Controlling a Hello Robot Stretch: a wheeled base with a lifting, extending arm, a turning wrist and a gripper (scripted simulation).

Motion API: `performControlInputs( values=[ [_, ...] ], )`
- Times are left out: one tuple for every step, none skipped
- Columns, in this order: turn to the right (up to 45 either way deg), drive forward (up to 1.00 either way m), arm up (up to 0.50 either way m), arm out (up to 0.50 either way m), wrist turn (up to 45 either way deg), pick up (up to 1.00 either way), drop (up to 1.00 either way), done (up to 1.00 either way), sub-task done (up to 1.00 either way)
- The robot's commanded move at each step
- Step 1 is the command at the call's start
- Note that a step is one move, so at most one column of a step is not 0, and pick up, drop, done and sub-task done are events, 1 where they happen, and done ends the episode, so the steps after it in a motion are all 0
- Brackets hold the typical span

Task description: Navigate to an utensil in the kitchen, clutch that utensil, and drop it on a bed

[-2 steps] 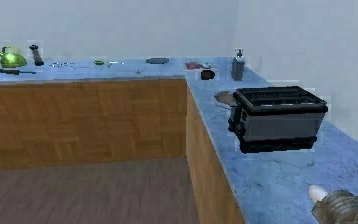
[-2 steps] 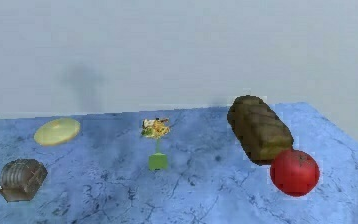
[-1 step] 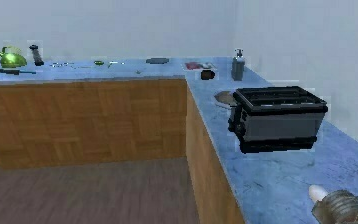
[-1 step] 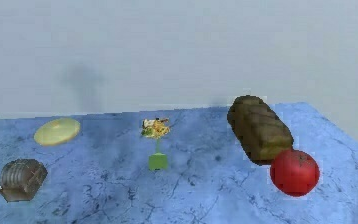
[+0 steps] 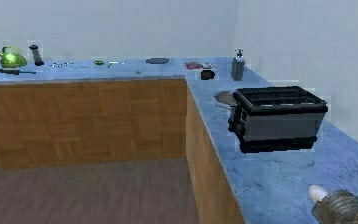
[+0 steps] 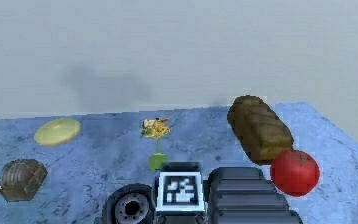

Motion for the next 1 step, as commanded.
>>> performControlInputs(
  values=[
    [0.0,0.0,0.0,0.14,0.0,0.0,0.0,0.0,0.0]
  ],
)
